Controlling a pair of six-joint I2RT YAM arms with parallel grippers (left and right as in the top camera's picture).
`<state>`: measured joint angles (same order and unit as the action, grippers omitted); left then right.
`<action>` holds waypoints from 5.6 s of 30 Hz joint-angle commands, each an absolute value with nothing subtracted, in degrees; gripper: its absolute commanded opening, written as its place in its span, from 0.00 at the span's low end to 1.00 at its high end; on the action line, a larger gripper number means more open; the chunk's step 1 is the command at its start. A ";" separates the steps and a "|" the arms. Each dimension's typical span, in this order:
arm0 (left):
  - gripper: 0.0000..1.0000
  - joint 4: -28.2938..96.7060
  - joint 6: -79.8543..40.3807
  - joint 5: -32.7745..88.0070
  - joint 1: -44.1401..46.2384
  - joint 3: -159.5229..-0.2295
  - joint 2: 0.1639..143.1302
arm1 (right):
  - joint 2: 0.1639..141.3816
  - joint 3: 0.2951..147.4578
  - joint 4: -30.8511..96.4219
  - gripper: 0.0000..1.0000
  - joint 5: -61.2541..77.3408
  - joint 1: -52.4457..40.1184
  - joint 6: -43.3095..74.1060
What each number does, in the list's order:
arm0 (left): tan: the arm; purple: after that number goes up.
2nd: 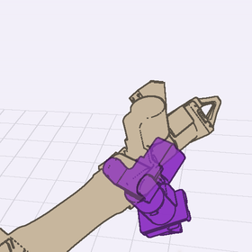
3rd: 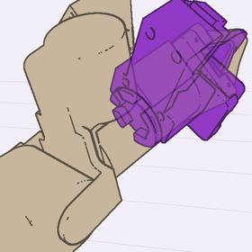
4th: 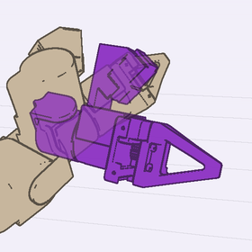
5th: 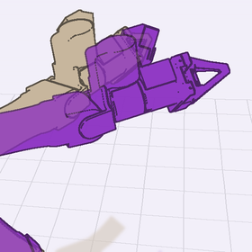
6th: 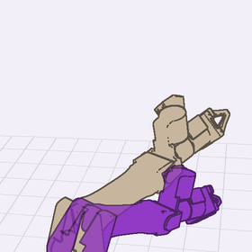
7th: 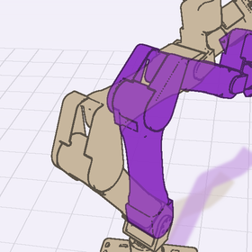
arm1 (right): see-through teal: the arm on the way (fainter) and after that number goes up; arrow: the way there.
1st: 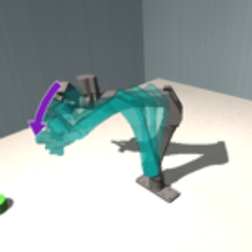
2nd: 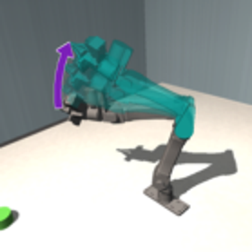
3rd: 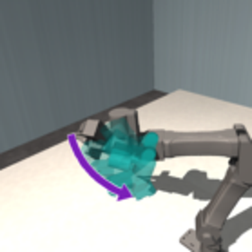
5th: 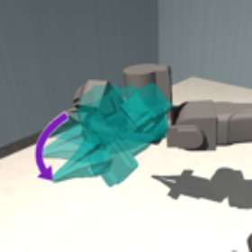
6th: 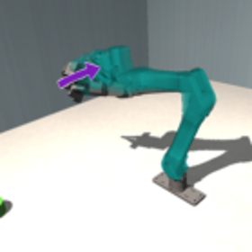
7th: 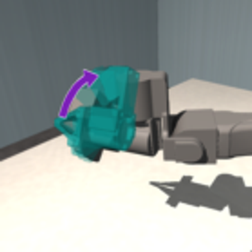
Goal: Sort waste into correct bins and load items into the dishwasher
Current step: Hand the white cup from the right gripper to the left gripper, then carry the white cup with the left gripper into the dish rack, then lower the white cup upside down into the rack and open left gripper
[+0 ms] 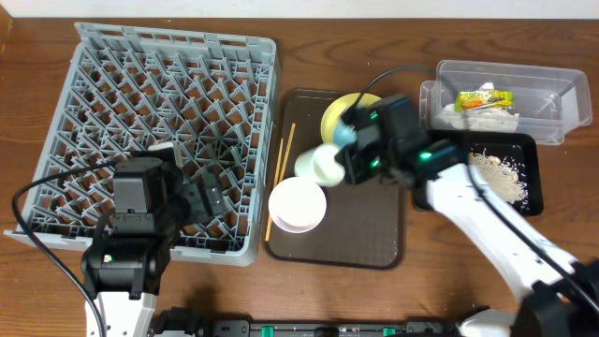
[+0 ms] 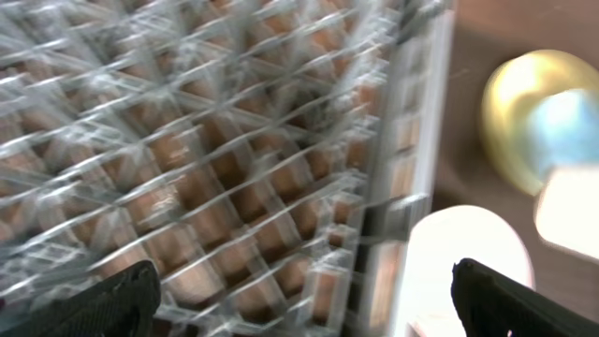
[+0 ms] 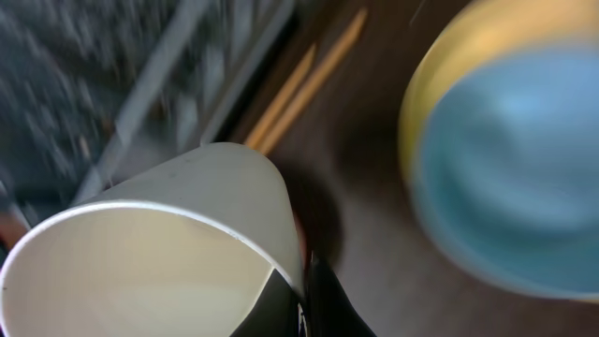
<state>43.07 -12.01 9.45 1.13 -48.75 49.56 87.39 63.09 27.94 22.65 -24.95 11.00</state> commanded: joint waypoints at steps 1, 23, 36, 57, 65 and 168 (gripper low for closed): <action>0.99 39.16 -17.04 24.73 0.82 -49.93 51.46 | 85.36 64.47 26.46 0.01 25.87 -20.80 14.83; 1.00 -16.45 -47.68 73.45 9.72 -49.93 74.54 | 85.62 64.45 3.33 0.01 65.60 -16.86 23.79; 0.88 -24.40 -50.98 73.56 13.47 -49.93 74.52 | 85.65 64.45 3.60 0.01 67.18 -17.93 23.77; 0.60 -26.72 -50.59 73.52 13.58 -49.93 74.54 | 85.65 64.45 5.41 0.01 67.57 -18.17 23.75; 0.41 -26.57 -46.02 73.52 13.58 -49.93 74.54 | 85.65 64.45 5.89 0.17 67.99 -16.73 23.75; 0.68 50.96 -15.07 11.35 -11.55 -55.75 71.90 | 79.48 68.99 51.22 0.49 23.77 -7.51 -0.75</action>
